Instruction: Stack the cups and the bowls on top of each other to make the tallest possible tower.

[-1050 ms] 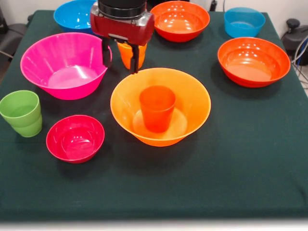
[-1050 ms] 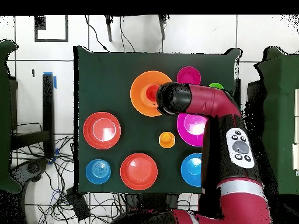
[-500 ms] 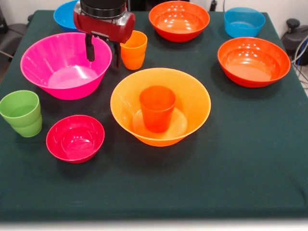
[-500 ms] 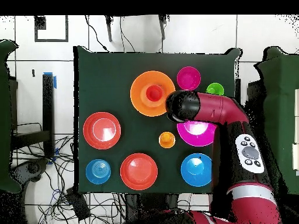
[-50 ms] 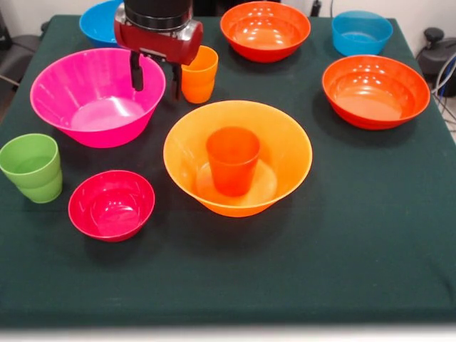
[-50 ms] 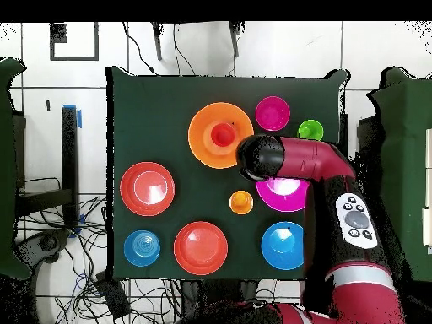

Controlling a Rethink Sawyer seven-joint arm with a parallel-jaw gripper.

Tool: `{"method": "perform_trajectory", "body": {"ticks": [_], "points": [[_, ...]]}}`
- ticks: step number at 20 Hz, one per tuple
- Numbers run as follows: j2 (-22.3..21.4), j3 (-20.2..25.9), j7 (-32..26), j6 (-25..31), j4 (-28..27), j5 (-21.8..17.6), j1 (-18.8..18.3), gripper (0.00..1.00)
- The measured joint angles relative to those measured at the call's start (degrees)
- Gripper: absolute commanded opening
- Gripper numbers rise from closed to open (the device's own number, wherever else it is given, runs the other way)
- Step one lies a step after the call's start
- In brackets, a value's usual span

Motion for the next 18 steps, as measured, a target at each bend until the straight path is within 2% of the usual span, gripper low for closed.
{"method": "perform_trajectory", "body": {"ticks": [18], "points": [[0.64,2.23,0.0,-0.93,0.41,-1.36,-1.55,1.0]]}}
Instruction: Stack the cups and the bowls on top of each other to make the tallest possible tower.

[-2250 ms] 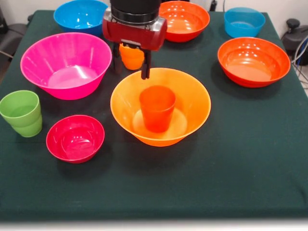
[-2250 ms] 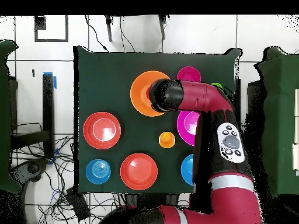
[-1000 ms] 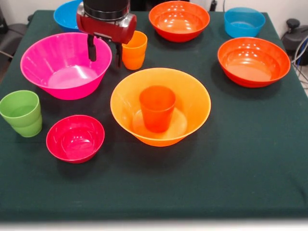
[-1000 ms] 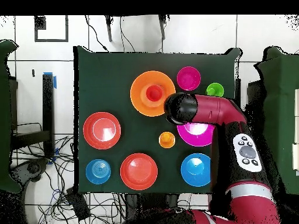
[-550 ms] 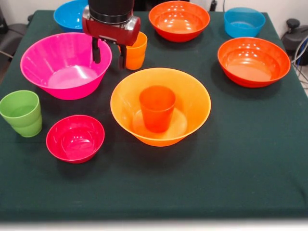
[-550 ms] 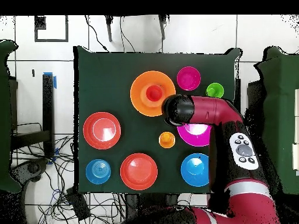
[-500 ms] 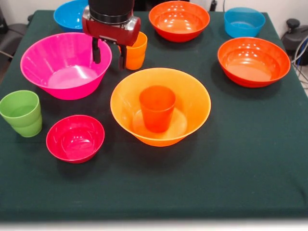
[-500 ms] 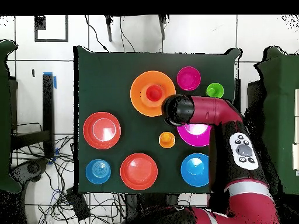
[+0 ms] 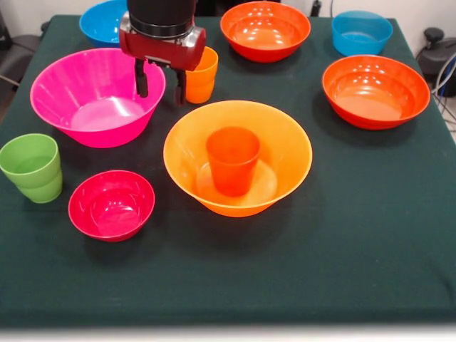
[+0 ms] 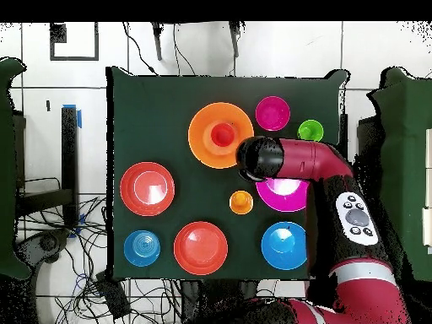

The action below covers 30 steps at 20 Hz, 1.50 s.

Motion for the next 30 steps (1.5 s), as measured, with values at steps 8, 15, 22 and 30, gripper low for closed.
{"method": "perform_trajectory", "body": {"ticks": [8,15,22,30], "points": [[-0.35,0.16,0.0,0.0,0.55,0.0,1.34,1.0],[-0.77,0.16,0.0,0.0,1.5,0.0,4.45,1.0],[-0.77,0.16,0.0,0.0,1.69,0.01,9.65,1.0],[-0.77,0.13,0.0,0.0,1.69,0.21,13.51,1.0]]}}
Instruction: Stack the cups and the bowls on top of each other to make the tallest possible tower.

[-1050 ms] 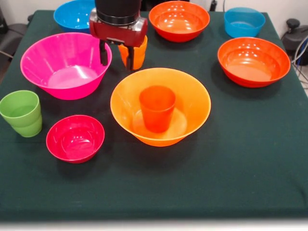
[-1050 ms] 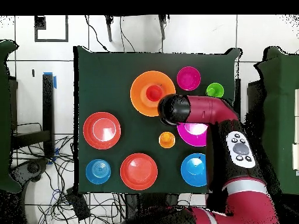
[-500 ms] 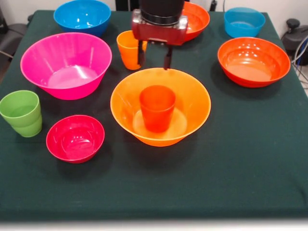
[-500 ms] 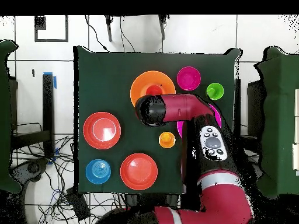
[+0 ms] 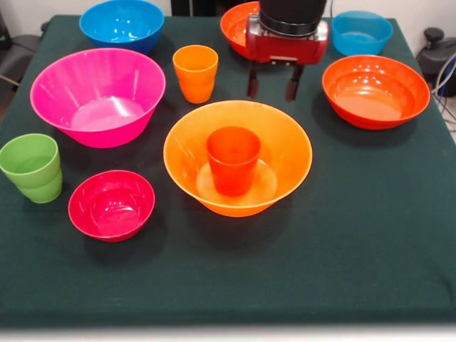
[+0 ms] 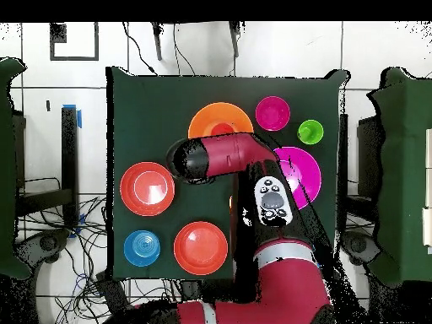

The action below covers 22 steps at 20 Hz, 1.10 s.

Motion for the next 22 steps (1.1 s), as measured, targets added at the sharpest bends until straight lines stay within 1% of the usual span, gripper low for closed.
{"method": "perform_trajectory", "body": {"ticks": [9,22], "points": [[0.15,-0.45,0.0,0.0,0.0,0.62,2.69,1.0],[0.51,-0.95,0.0,0.0,-0.01,1.71,4.14,1.0]]}}
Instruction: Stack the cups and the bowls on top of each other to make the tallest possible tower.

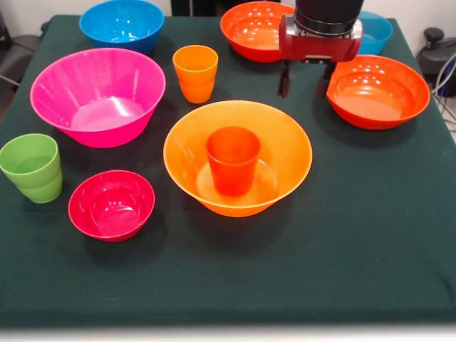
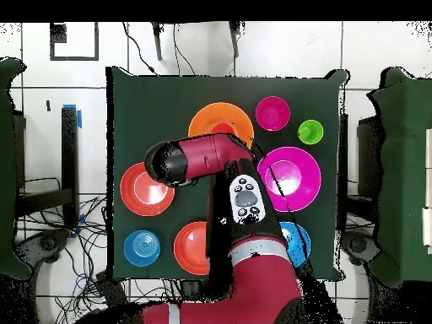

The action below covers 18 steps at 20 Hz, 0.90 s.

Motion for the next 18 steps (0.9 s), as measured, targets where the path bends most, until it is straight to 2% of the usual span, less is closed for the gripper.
{"method": "perform_trajectory", "body": {"ticks": [18], "points": [[0.01,-0.01,0.0,0.0,0.0,0.62,0.36,1.0]]}}
